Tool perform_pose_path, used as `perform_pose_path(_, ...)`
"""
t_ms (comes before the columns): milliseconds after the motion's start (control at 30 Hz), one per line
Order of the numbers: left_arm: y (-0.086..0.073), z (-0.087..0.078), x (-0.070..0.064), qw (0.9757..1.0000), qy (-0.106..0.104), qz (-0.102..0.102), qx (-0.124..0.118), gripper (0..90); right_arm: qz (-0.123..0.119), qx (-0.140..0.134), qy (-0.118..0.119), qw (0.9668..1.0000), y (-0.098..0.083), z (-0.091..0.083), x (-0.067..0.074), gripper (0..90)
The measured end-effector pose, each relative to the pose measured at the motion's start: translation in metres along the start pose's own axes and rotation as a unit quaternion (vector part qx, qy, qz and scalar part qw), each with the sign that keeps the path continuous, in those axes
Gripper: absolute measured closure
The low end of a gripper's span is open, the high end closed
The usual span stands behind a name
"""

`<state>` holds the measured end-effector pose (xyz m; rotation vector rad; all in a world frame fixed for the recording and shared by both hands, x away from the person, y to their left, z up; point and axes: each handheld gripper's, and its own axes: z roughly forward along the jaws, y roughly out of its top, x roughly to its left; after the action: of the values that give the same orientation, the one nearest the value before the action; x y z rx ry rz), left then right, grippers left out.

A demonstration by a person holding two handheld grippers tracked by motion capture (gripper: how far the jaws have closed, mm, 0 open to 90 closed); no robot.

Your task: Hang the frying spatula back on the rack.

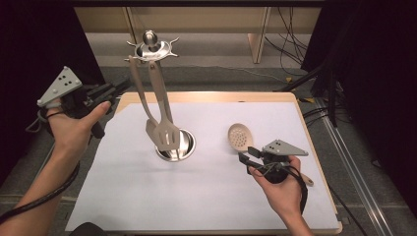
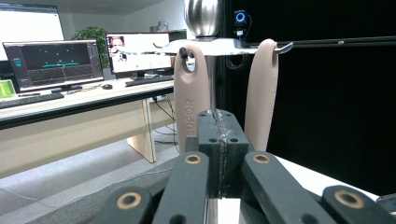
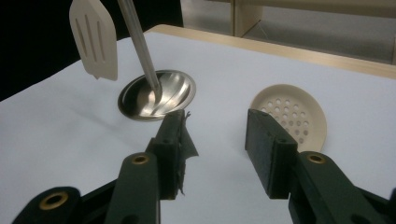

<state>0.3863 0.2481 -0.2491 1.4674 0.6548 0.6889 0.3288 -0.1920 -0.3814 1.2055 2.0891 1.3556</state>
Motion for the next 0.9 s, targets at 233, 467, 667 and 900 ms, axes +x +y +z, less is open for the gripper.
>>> perform_pose_path(233,0.012,0.005,-0.002,0.9998,0.0,-0.008,-0.016,89.2,0.0,-0.007,-0.009,0.9999,-0.002,-0.003,-0.003,59.2)
perform_pose_path(467,0.023,0.009,-0.006,0.9995,0.003,-0.014,-0.027,89.2,0.011,-0.003,-0.006,0.9999,-0.004,-0.003,0.001,59.3)
perform_pose_path(667,0.033,0.012,-0.009,0.9993,0.009,-0.011,-0.035,89.2,-0.002,-0.002,-0.006,1.0,-0.004,-0.005,0.0,59.3)
perform_pose_path(900,0.034,0.015,-0.005,0.9992,0.022,-0.008,-0.032,89.3,0.003,-0.004,-0.005,1.0,-0.003,-0.004,0.001,59.3)
